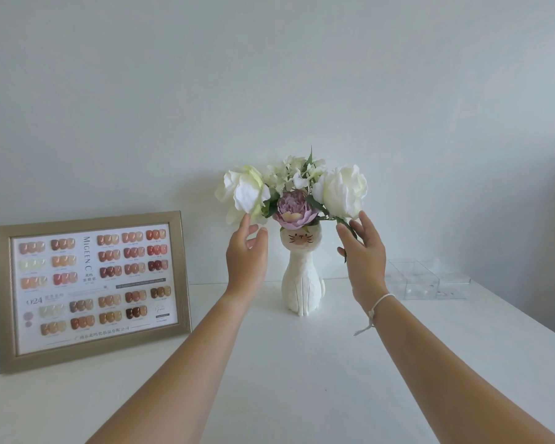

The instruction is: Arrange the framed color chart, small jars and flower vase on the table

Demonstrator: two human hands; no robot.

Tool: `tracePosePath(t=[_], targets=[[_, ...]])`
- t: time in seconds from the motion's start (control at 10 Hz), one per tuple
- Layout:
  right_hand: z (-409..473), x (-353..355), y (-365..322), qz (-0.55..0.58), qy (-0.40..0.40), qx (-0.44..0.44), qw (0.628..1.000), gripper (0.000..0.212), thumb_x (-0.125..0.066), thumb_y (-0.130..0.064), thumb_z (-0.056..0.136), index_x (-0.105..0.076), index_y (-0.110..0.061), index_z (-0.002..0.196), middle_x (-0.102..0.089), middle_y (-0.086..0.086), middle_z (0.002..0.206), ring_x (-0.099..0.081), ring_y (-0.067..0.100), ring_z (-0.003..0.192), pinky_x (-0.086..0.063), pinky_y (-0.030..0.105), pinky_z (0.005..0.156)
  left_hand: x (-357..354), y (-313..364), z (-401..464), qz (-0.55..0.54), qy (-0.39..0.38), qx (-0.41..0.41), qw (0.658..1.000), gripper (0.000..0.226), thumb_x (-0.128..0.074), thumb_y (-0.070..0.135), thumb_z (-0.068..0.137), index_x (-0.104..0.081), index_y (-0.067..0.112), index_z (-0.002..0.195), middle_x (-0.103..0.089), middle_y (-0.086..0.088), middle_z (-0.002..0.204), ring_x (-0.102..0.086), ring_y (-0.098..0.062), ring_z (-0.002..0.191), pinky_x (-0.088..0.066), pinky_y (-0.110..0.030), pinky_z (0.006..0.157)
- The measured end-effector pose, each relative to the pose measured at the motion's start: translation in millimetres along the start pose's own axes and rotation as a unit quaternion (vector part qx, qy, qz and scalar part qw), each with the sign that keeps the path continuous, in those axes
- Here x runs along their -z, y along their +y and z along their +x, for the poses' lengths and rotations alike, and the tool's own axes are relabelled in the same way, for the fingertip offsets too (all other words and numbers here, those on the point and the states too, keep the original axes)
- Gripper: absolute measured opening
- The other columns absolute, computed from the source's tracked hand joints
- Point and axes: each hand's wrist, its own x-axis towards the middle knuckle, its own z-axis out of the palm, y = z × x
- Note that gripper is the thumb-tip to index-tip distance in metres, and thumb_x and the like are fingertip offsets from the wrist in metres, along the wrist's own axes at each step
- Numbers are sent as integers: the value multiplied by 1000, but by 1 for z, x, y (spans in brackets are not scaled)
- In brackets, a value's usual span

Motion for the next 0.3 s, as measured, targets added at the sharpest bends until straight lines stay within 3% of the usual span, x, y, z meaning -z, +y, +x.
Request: tracePosePath(t=[0.2,0.3], targets=[[-14,8,-5,-31,11,-7,999,61,-62,-32,83,-37,-32,139,-48,-13,122,-56,3,98,-43,41,104,11,6,-16,-9,-5,13,1000,51,-47,25,91,-36,26,141,-53,7,116,-53,-9,100,-45,-43,102],[-23,12,-8,-47,30,-9,998,60,-61,-33,84,-37,-31,138,-47,-14,121,-54,10,105,-41,43,105,16,6,-29,-10,-5,20,1000,51,-47,26,91,-36,26,141,-53,8,114,-55,-14,105,-45,-42,102]])
